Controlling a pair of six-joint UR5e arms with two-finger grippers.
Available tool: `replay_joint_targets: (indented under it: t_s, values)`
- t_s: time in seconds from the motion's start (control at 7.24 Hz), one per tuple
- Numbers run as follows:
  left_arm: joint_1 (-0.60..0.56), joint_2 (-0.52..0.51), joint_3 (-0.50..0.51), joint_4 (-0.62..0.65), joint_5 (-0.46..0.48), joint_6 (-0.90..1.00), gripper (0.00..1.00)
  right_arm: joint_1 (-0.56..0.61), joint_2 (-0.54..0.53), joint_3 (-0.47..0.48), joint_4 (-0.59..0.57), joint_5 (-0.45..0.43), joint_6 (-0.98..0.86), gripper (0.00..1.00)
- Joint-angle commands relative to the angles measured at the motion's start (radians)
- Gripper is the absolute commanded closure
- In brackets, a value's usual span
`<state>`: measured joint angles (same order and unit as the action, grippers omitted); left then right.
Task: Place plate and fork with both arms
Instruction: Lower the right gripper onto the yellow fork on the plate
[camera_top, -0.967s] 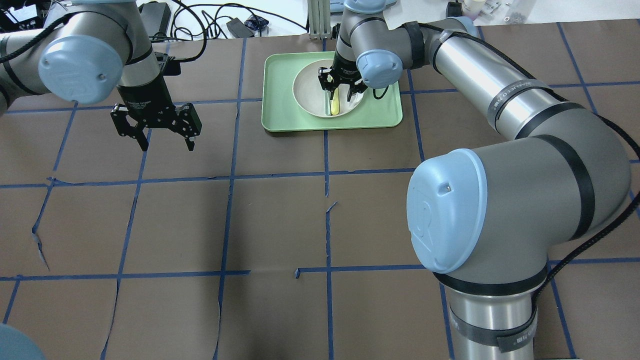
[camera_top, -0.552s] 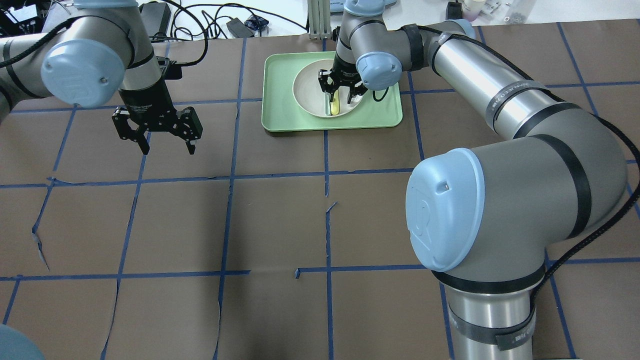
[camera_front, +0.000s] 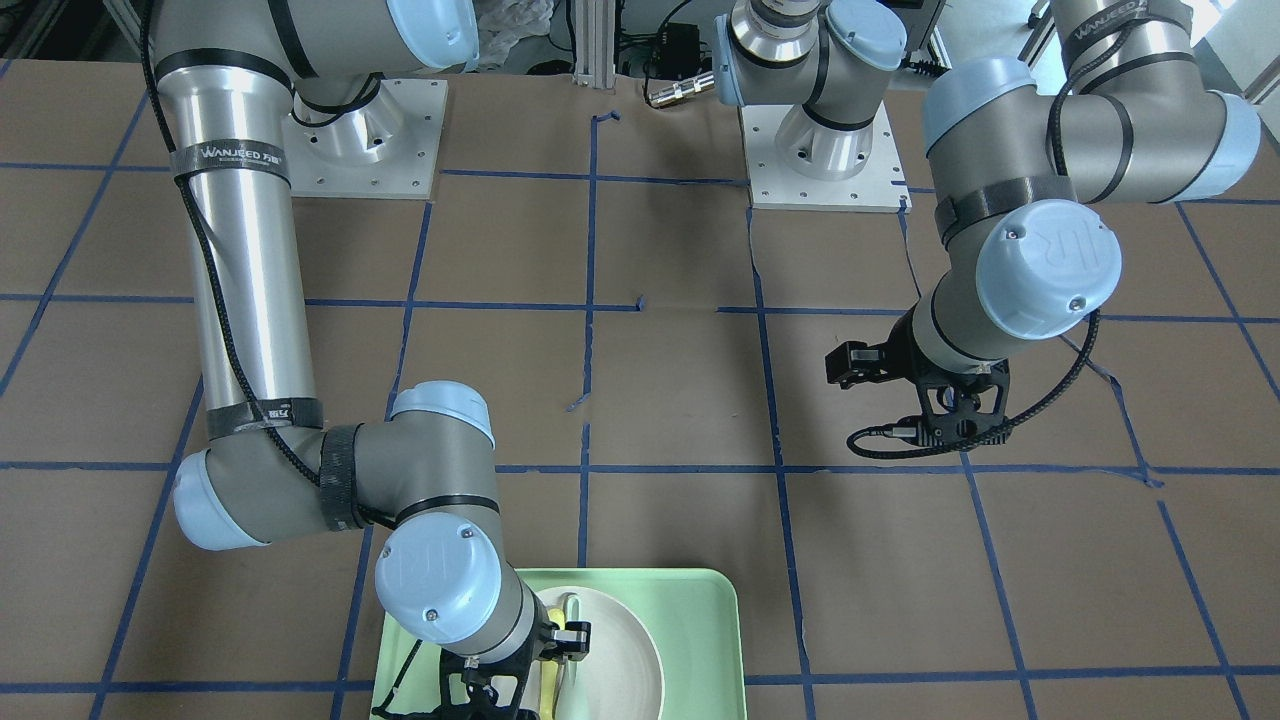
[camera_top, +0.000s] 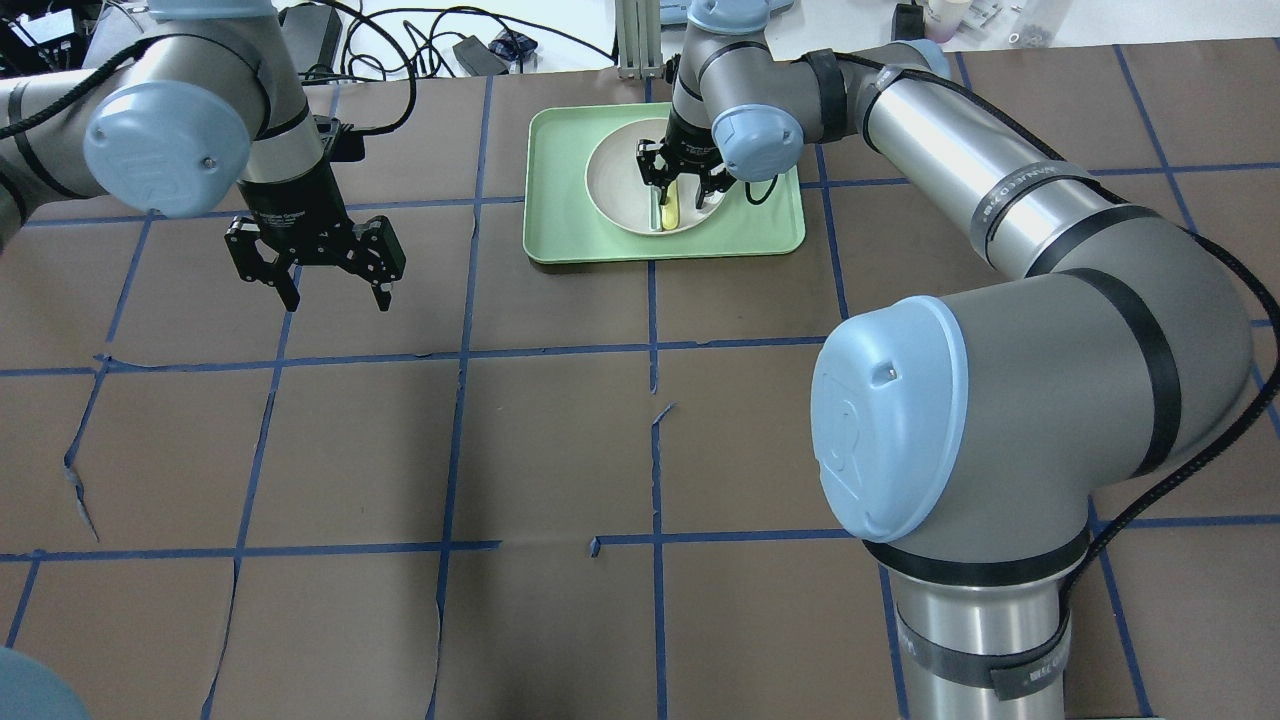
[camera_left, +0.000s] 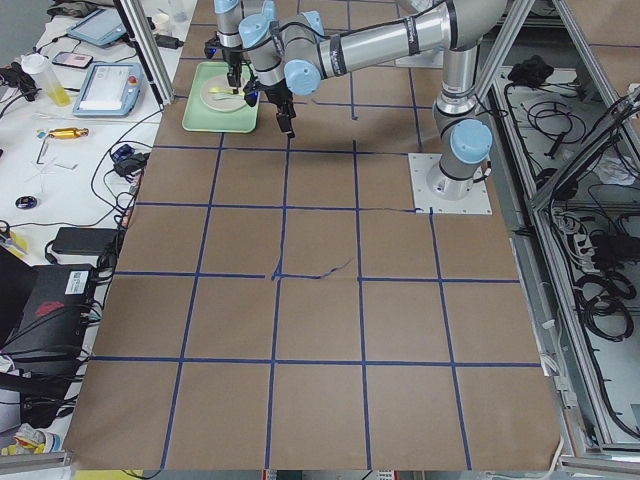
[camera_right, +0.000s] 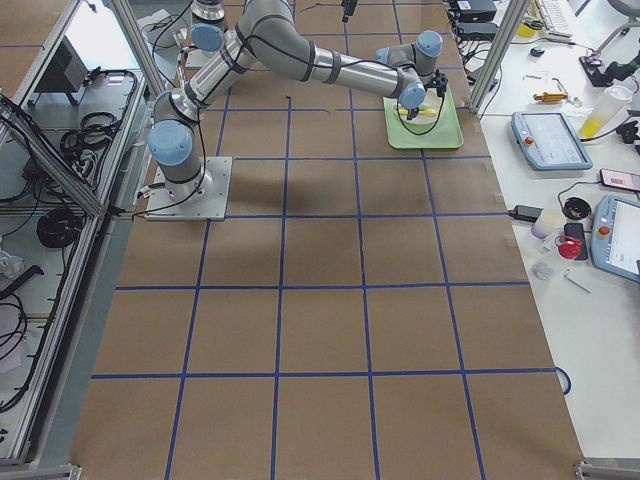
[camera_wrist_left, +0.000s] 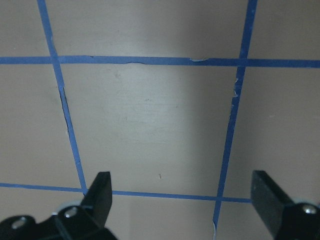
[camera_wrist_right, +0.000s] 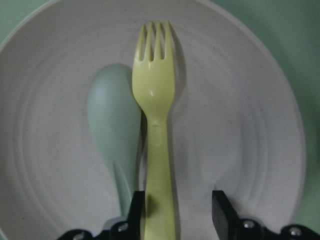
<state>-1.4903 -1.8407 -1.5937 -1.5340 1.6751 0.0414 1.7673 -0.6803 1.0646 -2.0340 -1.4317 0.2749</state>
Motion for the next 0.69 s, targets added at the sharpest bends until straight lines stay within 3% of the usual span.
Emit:
replay_joint_targets:
  t_s: [0.0, 0.55]
  values:
    - [0.001, -0.002, 0.0, 0.0, 0.0, 0.0, 0.0, 0.003, -0.001, 0.002, 0.002, 0.001, 0.0, 0.41]
    - [0.021, -0.005, 0.0, 0.0, 0.0, 0.018, 0.0, 0.003, -0.007, 0.011, 0.002, -0.003, -0.006, 0.4]
